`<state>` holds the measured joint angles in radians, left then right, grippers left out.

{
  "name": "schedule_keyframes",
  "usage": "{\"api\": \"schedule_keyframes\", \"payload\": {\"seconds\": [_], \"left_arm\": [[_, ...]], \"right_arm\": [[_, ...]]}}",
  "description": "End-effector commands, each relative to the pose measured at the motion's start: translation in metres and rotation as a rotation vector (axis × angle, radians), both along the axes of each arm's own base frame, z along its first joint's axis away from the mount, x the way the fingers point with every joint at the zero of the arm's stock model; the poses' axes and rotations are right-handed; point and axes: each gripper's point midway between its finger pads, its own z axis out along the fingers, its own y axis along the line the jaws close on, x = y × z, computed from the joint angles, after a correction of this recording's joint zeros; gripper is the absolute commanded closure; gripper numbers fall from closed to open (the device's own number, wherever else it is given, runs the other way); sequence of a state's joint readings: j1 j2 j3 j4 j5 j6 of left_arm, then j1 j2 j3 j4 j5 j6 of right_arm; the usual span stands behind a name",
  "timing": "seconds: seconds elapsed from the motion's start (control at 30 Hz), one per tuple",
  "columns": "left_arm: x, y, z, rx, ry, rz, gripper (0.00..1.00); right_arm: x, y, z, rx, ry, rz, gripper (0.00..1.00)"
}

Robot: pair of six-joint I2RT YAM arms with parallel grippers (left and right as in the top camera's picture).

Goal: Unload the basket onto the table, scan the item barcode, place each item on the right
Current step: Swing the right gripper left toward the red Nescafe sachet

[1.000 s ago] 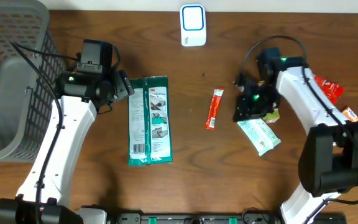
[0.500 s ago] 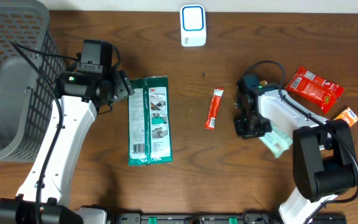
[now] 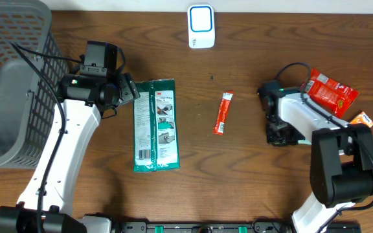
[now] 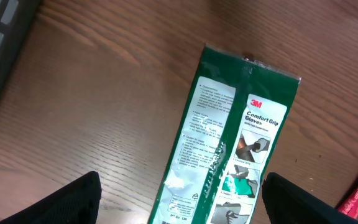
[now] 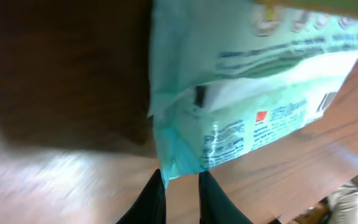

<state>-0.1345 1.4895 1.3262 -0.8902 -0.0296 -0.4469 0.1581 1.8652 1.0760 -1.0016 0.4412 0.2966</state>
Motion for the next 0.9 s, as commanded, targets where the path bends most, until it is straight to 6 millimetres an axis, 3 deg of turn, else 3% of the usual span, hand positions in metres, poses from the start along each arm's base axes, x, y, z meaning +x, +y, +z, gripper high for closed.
{"api": "schedule_keyframes", "payload": {"seconds": [0.0, 0.3, 0.37, 0.47, 0.57, 0.63, 0.73, 0.87], "left_arm": [[0.001, 0.003, 0.001, 0.011, -0.002, -0.001, 0.16], [0.001, 0.003, 0.001, 0.012, -0.002, -0.001, 0.16], [0.001, 0.003, 0.001, 0.012, -0.002, -0.001, 0.16], [0.001, 0.003, 0.001, 0.011, -0.002, -0.001, 0.16], [0.001, 0.003, 0.001, 0.011, -0.002, -0.001, 0.16], [0.001, 0.003, 0.001, 0.012, -0.002, -0.001, 0.16], [0.001, 0.003, 0.001, 0.012, -0.002, -0.001, 0.16], [0.001, 0.003, 0.001, 0.011, -0.002, -0.001, 0.16]], "right_arm": [[0.005, -0.025, -0.001, -0.053, -0.045, -0.082, 0.88], [0.042, -0.062, -0.009, 0.034, -0.242, -0.242, 0.83], [0.047, -0.045, -0.008, 0.161, -0.209, -0.191, 0.83], [0.058, -0.031, 0.015, 0.246, -0.206, -0.165, 0.80], [0.069, 0.000, 0.048, 0.388, -0.220, -0.149, 0.74], [0.078, 0.044, 0.071, 0.577, -0.257, -0.108, 0.64], [0.084, 0.088, 0.086, 0.702, -0.290, -0.024, 0.54], [0.096, 0.139, 0.083, 0.730, -0.342, 0.052, 0.51]]}}
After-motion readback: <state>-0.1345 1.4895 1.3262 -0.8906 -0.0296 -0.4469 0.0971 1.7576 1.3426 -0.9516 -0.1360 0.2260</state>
